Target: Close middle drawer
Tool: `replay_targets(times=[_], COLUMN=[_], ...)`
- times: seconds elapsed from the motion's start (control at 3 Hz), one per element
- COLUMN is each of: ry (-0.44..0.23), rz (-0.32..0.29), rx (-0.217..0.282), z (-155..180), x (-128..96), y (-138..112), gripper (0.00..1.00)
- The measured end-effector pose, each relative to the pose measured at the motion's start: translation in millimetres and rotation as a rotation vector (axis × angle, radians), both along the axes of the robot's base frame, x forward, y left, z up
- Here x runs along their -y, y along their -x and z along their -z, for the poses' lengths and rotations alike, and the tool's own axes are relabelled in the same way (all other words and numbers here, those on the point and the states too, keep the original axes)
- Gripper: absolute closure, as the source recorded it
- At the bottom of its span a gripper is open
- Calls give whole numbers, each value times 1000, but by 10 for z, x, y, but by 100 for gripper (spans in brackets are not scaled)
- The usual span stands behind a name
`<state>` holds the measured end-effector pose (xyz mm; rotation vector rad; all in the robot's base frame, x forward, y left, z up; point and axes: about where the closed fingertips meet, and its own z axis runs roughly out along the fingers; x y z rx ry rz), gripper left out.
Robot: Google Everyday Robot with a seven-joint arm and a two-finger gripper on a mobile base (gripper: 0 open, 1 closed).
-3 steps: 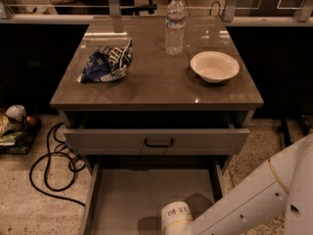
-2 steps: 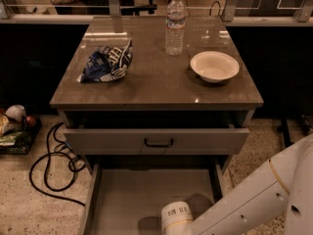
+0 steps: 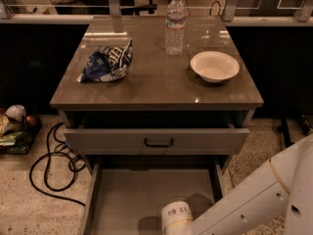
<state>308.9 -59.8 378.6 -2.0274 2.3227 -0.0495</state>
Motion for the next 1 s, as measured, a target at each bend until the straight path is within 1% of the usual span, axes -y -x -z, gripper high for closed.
replay_targets(times=[0.33,0.67,1.0], ry=[0,0,0], rz=[0,0,0], rx=[0,0,0], z=[0,0,0], x=[0,0,1], y=[0,0,0], gripper=[100,82,58])
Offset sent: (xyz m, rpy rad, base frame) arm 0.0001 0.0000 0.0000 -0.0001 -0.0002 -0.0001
